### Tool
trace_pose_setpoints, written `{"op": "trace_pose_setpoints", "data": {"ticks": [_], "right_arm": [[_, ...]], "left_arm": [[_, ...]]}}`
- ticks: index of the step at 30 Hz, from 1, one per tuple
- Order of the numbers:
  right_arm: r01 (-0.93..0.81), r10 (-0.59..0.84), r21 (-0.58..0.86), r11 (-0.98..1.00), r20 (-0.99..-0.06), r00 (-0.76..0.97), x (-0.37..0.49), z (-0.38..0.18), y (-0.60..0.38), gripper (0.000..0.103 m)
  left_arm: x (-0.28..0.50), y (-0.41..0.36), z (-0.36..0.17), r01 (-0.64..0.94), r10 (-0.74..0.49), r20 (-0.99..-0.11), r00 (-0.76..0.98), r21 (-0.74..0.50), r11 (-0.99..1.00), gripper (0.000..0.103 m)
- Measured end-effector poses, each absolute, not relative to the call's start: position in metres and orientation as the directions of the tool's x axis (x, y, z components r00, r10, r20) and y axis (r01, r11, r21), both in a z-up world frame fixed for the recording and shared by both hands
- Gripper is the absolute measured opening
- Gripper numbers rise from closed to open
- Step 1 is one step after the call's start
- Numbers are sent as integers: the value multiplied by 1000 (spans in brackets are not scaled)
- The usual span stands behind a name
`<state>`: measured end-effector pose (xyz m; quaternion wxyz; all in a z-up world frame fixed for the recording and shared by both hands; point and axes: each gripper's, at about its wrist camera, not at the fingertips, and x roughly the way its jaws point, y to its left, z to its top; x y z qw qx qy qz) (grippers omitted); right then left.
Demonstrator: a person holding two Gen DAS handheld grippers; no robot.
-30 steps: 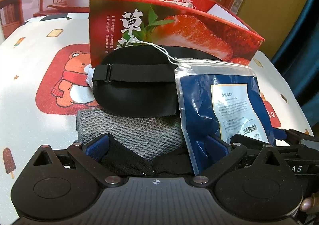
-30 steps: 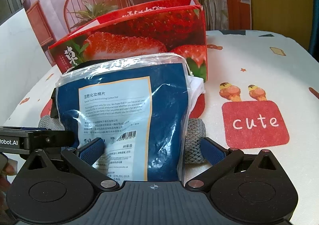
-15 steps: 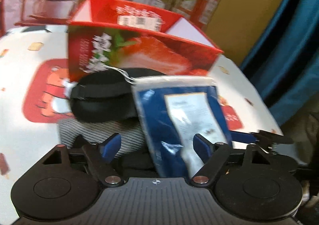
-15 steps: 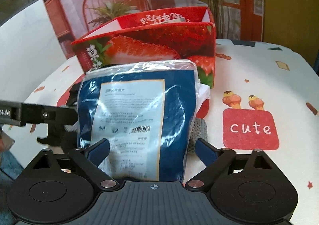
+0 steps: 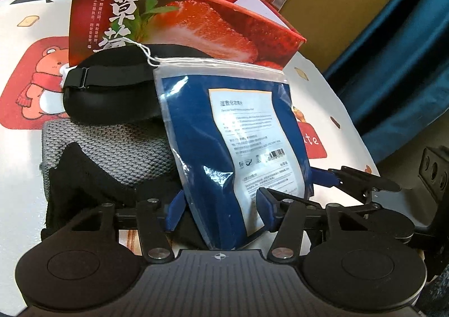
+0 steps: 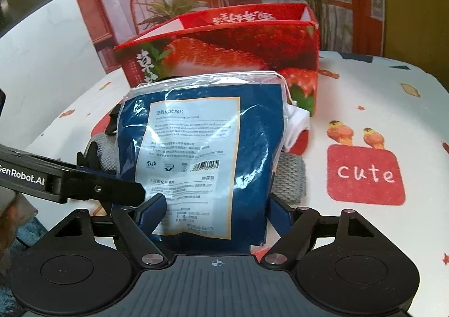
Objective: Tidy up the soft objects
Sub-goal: 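Grasp the blue cotton-pad bag with the right tool and lift it, then carry the blue bag into the red box beside the orange pouch and release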
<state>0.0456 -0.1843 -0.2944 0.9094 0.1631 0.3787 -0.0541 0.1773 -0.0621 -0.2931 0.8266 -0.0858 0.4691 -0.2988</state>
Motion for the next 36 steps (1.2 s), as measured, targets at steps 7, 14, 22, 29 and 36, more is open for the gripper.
{"op": "trace_pose_setpoints", "data": {"ticks": [7,14,22,29,36], "right_arm": [[197,35,252,947,-692,721,47,-290,-179,72],[206,41,271,940,-690,722,47,-289,-183,66],[179,50,282,943,-650,758,46,-273,-181,62],[169,45,286,943,-613,789,50,-255,-183,62],[154,31,266,952,-581,813,64,-231,-185,62]], "left_arm": [[179,-56,-292,395,-567,-722,396,-423,815,47],[177,-52,-287,392,-569,-713,411,-426,816,45],[172,-39,-266,409,-575,-667,473,-412,814,45],[170,-34,-244,438,-577,-629,521,-383,813,45],[181,-42,-223,449,-559,-606,566,-342,826,45]]}}
